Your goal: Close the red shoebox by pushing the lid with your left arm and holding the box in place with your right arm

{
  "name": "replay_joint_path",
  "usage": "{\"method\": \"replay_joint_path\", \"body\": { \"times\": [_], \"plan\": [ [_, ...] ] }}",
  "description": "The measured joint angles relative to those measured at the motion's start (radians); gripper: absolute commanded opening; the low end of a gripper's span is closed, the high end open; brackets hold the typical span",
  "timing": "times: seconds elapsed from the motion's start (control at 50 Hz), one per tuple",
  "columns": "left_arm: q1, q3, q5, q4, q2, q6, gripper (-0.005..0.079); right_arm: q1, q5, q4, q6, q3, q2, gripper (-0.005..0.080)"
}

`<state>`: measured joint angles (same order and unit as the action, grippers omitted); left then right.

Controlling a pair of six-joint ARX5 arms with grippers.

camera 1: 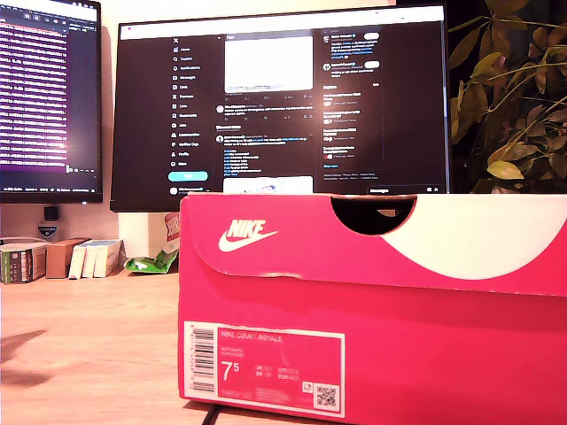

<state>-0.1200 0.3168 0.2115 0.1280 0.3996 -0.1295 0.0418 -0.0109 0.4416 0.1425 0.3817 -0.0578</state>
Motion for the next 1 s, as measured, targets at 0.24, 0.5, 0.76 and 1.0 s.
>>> {"method": "replay_joint_path", "body": {
  "times": [0.24,0.5,0.76,1.0],
  "plan": [
    [-0.011,-0.022,-0.005,0.002,-0.185,-0.049,-0.0019,0.001,-0.022,-0.055,-0.020,-0.051,0.050,-0.0013],
    [-0.024,-0.160,-0.029,0.029,-0.286,-0.051,-0.0019,0.027,0.027,-0.142,-0.126,-0.074,0.050,-0.0013],
    [-0.024,-0.193,-0.031,0.027,-0.404,-0.049,-0.0019,0.027,-0.018,-0.276,-0.147,-0.203,0.050,-0.0013],
    [-0.027,-0.256,-0.031,0.060,-0.403,-0.044,-0.0019,0.027,-0.024,-0.313,-0.145,-0.266,0.050,-0.0012]
  ]
}}
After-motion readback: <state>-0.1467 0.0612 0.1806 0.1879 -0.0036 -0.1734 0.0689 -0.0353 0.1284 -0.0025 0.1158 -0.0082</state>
